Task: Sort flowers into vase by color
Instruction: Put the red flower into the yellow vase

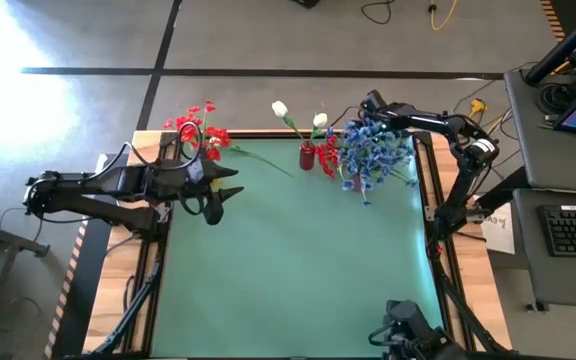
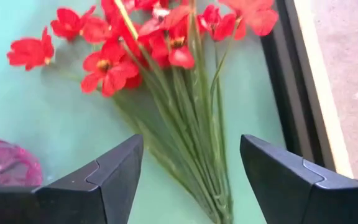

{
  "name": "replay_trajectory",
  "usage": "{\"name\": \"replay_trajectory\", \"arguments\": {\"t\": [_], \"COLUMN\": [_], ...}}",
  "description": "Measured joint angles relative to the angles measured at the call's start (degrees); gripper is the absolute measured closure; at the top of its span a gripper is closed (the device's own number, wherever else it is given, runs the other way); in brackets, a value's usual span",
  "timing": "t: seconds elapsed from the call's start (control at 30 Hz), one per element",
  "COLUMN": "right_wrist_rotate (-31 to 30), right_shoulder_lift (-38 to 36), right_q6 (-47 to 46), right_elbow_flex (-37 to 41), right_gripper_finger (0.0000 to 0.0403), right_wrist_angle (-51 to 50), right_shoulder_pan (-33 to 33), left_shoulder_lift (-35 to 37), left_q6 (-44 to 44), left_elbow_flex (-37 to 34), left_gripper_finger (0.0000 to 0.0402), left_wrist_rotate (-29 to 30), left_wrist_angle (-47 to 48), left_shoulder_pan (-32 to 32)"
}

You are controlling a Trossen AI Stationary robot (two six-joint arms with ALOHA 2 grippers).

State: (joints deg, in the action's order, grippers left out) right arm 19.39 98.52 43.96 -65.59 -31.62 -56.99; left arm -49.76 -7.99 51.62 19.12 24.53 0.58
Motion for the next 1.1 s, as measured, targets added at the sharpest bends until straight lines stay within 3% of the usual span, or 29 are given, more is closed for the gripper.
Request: {"name": "replay_trajectory", "arguments": {"t": [0.33,0.47,0.67,0.8,1.03,1.1], "right_wrist_rotate": [-2.6,-6.6,-7.8,-7.9,-8.0,-8.0], "right_shoulder_lift": [1.1,2.2,3.3,3.3,3.3,3.3], "right_q6": [0.0,-1.6,-1.8,-1.9,-2.9,-2.9], "right_elbow_flex": [2.1,2.1,2.0,2.0,1.4,1.1], "right_gripper_finger": [0.0144,0.0149,0.017,0.0218,0.036,0.0382], "right_wrist_angle": [-1.1,1.3,1.1,1.1,0.5,-0.1], "right_shoulder_pan": [0.1,0.9,1.6,1.6,1.6,1.6], "left_shoulder_lift": [0.0,0.0,0.0,0.0,0.0,0.0], "left_q6": [1.5,1.5,1.5,1.5,1.5,1.4], "left_elbow_flex": [0.0,0.0,0.0,0.0,0.0,0.0], "left_gripper_finger": [0.0194,0.0194,0.0194,0.0194,0.0194,0.0194], "left_wrist_rotate": [0.0,1.4,1.5,1.5,1.5,1.5], "left_wrist_angle": [0.0,0.0,0.0,0.0,0.0,0.0], "left_shoulder_pan": [0.0,0.0,0.0,0.0,0.0,0.0]}}
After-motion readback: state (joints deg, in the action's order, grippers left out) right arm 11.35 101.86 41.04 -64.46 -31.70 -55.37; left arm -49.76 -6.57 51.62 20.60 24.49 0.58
